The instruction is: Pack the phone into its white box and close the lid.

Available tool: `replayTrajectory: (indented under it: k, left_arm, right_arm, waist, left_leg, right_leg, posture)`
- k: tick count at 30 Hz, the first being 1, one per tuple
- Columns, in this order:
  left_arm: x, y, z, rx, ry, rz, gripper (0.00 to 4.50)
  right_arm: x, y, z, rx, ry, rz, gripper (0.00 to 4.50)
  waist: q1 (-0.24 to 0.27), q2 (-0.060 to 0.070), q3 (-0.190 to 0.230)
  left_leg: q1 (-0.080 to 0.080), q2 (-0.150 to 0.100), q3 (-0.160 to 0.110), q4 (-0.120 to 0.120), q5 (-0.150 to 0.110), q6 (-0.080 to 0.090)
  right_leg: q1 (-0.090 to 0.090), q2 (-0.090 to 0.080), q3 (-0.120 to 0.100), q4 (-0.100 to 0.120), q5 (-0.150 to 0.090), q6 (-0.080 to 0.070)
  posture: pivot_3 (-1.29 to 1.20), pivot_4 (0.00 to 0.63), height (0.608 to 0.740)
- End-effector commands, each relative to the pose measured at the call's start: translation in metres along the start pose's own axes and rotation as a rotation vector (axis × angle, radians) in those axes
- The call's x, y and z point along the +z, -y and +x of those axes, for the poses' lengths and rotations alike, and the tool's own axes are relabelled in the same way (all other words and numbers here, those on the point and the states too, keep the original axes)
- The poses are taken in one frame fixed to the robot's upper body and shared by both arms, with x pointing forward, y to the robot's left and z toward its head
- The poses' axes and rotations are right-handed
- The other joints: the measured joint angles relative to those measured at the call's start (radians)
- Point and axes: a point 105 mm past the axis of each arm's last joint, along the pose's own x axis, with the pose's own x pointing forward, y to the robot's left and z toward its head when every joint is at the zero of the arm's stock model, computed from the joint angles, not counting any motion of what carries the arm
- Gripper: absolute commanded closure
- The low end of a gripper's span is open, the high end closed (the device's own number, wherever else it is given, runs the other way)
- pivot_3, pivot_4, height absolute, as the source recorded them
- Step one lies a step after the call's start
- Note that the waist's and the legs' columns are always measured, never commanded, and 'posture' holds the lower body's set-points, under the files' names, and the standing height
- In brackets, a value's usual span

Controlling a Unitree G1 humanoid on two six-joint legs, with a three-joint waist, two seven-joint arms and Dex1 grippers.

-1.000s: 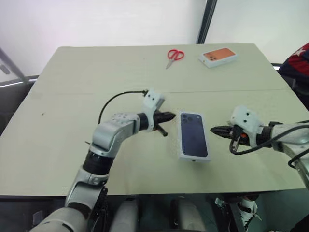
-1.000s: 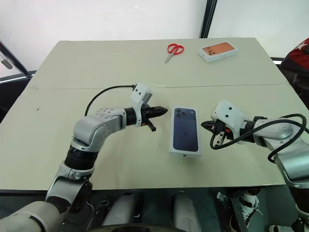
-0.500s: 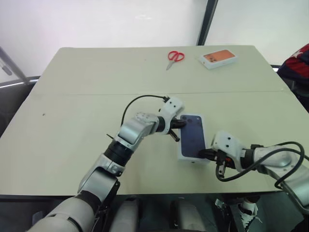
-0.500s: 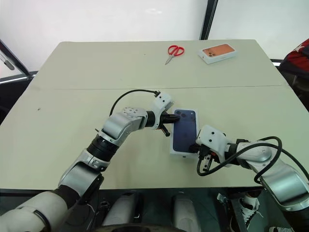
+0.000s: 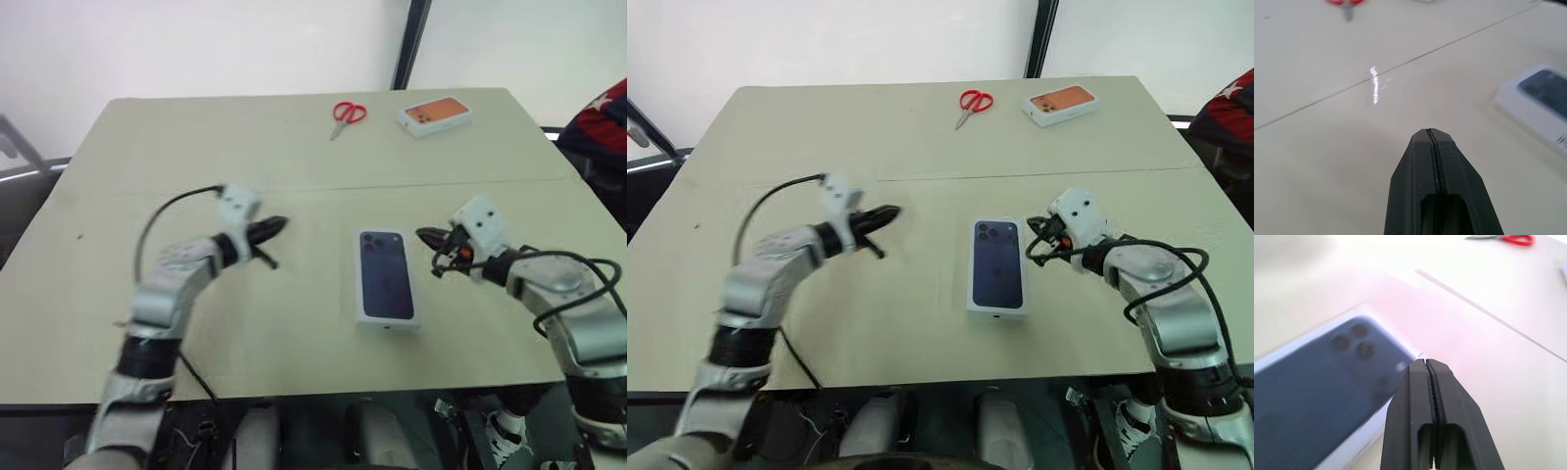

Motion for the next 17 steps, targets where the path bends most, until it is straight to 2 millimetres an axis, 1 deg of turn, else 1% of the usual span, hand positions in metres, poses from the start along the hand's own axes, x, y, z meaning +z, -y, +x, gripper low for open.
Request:
replayTrajectory:
  k: [1,3,5,7,9,12,17]
  left_arm:
    - [0.006,-0.022,-0.033,0.079,0.051,0.023,4.50]
    - [-0.002,-0.035,-0.048,0.123,0.032,0.020,4.50]
    - [-0.014,-0.044,-0.066,0.172,-0.001,0.023,4.50]
    - [-0.020,-0.049,-0.077,0.199,-0.015,0.024,4.50]
    - [-0.024,-0.053,-0.084,0.219,-0.024,0.023,4.50]
    - [-0.023,-0.057,-0.089,0.231,-0.027,0.028,4.50]
    - [-0.016,-0.060,-0.087,0.225,-0.015,0.035,4.50]
  right_arm:
    - [0.004,0.015,0.000,-0.035,0.043,-0.011,4.46]
    - [0.003,0.018,0.002,-0.037,0.040,-0.015,4.46]
    - [-0.004,0.029,-0.002,-0.056,0.026,-0.017,4.46]
    - [-0.007,0.034,-0.006,-0.061,0.020,-0.020,4.46]
    - [-0.008,0.033,-0.007,-0.052,0.019,-0.023,4.46]
    - [-0.009,0.028,-0.008,-0.030,0.014,-0.025,4.46]
    - [-0.010,0.025,-0.007,-0.025,0.017,-0.020,4.46]
  waist:
    - [0.006,0.000,0.000]
    - [0.010,0.000,0.000]
    - [0.012,0.000,0.000]
    - [0.013,0.000,0.000]
    - [0.013,0.000,0.000]
    - [0.013,0.000,0.000]
    - [0.011,0.000,0.000]
  left_leg:
    - [0.000,-0.001,0.000,0.000,0.000,0.000]
    - [-0.001,-0.001,0.000,0.001,0.000,0.000]
    - [-0.001,-0.001,0.000,0.001,0.000,0.000]
    - [-0.001,-0.001,0.000,0.001,0.000,0.001]
    - [-0.001,-0.001,0.000,0.001,0.000,0.001]
    - [-0.001,-0.001,0.000,0.001,0.000,0.001]
    - [-0.001,-0.001,0.000,0.001,-0.001,0.001]
  right_leg:
    - [0.000,-0.001,0.000,0.000,0.000,0.000]
    - [0.000,-0.002,0.000,-0.001,0.000,0.000]
    - [0.000,-0.001,-0.001,-0.001,0.000,0.000]
    - [0.000,-0.002,0.000,-0.001,0.000,0.000]
    - [0.000,-0.002,0.000,-0.001,0.000,0.000]
    - [0.000,-0.001,0.000,0.000,0.000,0.000]
    - [0.000,-0.001,0.000,0.000,0.000,0.000]
  posture:
    - [0.00,0.150,0.740]
    - [0.00,0.150,0.740]
    - [0.00,0.150,0.740]
    - [0.00,0.150,0.740]
    - [0.00,0.150,0.740]
    - [0.00,0.150,0.740]
    - [0.00,0.150,0.740]
